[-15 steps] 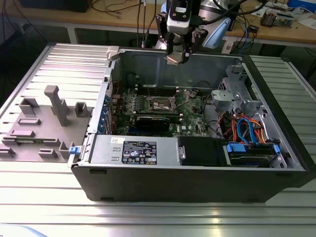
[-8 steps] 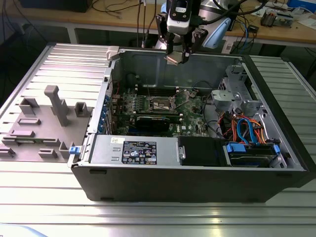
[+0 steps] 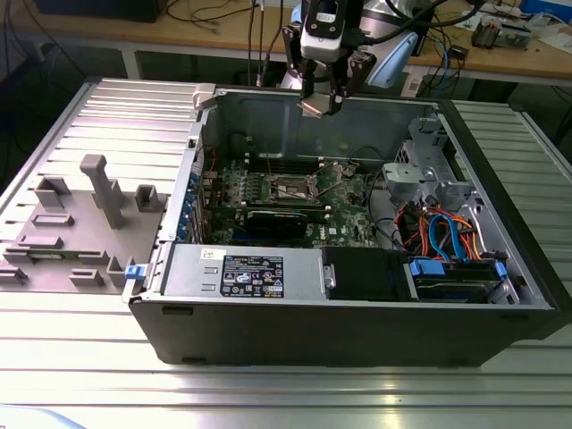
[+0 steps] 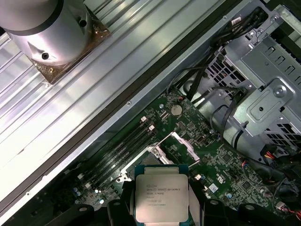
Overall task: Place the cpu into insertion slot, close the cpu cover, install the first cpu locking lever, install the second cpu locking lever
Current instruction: 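Place the cpu into insertion slot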
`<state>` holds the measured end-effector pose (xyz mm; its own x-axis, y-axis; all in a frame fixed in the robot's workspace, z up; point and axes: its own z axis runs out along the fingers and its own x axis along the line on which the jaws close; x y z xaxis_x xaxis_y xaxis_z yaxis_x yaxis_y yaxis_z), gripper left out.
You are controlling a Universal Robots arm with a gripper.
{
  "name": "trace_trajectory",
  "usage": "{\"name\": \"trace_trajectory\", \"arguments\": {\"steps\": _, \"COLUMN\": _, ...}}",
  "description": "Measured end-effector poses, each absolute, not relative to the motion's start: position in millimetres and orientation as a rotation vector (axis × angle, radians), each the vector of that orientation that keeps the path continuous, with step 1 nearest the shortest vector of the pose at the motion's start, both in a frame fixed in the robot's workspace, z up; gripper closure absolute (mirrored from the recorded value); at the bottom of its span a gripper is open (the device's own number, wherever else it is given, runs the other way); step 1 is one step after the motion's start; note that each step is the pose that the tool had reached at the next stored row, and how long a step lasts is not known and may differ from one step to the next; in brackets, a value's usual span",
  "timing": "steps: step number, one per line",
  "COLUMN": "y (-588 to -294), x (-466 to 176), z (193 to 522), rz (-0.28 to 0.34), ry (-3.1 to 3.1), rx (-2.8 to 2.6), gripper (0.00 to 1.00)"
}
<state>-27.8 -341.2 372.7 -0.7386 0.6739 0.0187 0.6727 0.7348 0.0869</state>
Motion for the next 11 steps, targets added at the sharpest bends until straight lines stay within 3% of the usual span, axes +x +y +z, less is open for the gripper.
{"name": "trace_trajectory", "arguments": {"steps": 11, "y": -341.1, "x": -27.9, "z": 372.5, "rz": 0.137, "ry": 2.897, "rx": 1.168, "gripper": 0.46}}
